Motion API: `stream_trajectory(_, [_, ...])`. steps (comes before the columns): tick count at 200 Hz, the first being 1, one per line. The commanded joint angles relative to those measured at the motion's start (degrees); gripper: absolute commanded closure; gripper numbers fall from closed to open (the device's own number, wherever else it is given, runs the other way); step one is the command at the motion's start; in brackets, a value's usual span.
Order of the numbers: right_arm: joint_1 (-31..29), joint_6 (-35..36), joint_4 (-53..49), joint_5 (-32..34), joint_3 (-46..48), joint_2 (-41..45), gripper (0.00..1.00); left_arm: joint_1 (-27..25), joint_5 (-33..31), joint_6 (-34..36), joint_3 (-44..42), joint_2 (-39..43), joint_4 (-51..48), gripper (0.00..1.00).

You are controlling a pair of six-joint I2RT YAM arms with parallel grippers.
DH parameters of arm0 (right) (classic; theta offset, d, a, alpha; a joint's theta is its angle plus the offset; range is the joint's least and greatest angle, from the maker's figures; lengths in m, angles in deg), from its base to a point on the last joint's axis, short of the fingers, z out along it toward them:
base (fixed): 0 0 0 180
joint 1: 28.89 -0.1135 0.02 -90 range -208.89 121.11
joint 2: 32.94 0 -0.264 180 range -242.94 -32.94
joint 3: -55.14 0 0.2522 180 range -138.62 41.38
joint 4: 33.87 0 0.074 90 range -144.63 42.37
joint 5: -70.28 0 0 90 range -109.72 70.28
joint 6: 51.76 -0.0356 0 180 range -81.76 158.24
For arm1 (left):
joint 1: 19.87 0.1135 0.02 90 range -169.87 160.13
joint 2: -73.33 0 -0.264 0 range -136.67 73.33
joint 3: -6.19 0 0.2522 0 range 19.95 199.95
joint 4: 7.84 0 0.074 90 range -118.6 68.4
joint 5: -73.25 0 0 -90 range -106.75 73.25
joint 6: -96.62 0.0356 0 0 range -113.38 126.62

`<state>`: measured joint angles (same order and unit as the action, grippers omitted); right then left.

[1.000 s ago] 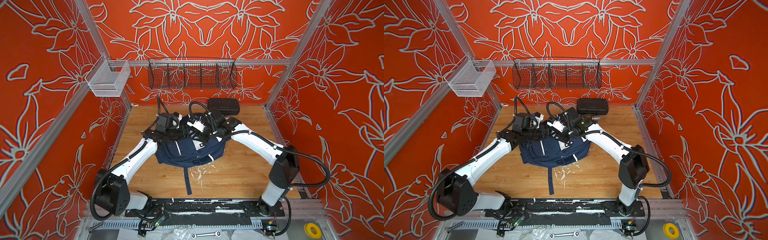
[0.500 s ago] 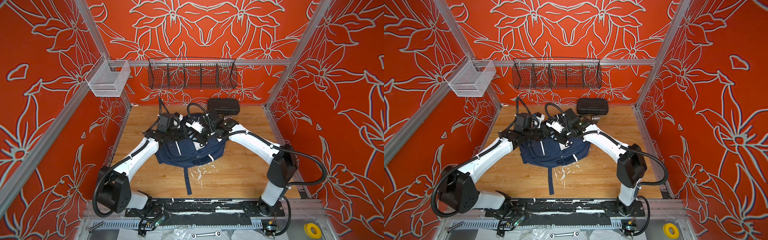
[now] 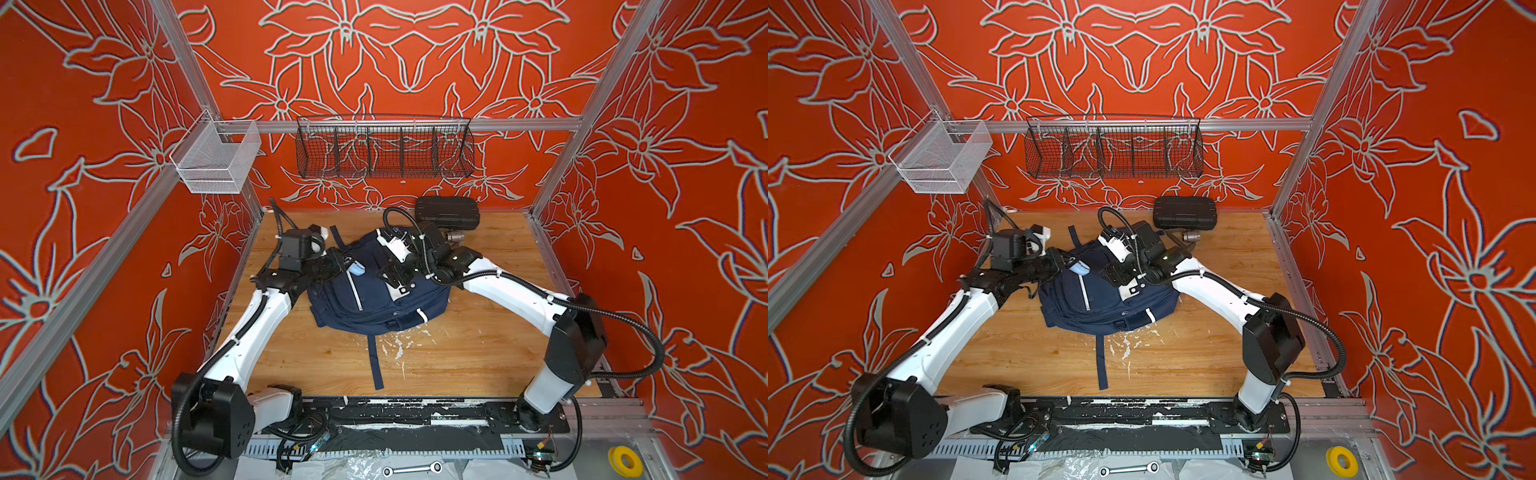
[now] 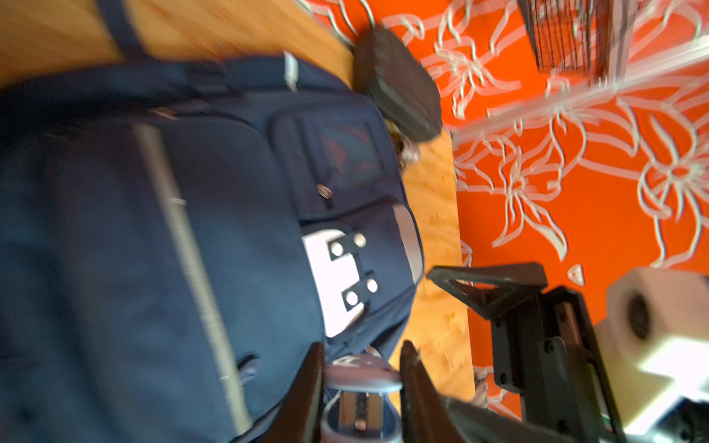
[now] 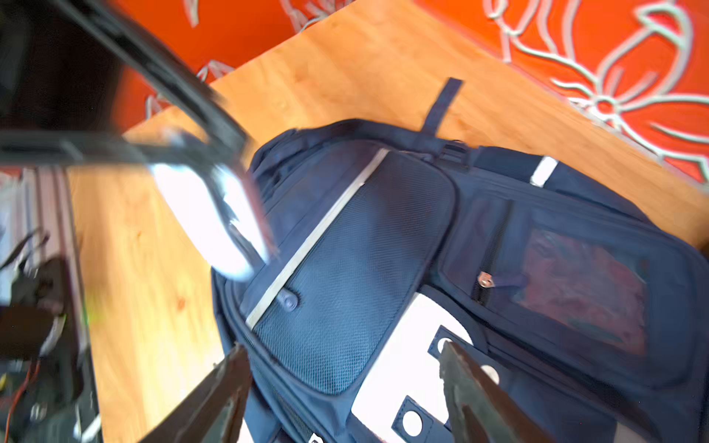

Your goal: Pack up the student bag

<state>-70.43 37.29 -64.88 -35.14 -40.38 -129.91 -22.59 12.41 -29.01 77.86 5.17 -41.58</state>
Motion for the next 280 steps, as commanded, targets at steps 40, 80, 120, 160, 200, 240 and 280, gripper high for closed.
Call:
stream_trajectory(40, [-10.1, -10.1, -8.8, 13.5, -12.7, -15.4, 0.19, 18.5, -1.8, 7.8, 2.4, 3.8, -13.8, 0.78])
stream_trajectory(80, [-15.2, -7.1, -13.5, 19.0, -24.8, -26.2, 0.18, 25.2, -2.6, 8.7, 2.1, 3.8, -15.6, 0.79])
stream_trajectory(120, [-17.4, -7.0, -17.2, 27.6, -33.0, -33.6, 0.17, 25.3, -0.3, 7.1, 0.1, 3.7, -13.1, 0.79])
stream_trajectory(160, [-18.0, -6.2, -20.9, 39.7, -36.5, -36.2, 0.3, 25.3, -0.4, 7.6, -0.6, 4.4, -13.3, 0.8])
stream_trajectory(200, [-18.0, -5.3, -19.2, 40.4, -35.3, -33.1, 0.77, 25.3, 0.1, 7.9, -0.9, 4.5, -13.2, 0.8])
stream_trajectory(240, [-16.7, -6.0, -18.5, 35.2, -34.6, -27.3, 1.0, 25.2, 5.1, 5.5, -1.7, 3.2, -10.1, 0.8])
stream_trajectory(280, [-12.5, -10.0, -14.6, 24.0, -28.7, -20.5, 1.0, 21.7, 7.0, 2.6, -5.5, 2.5, -5.1, 0.8])
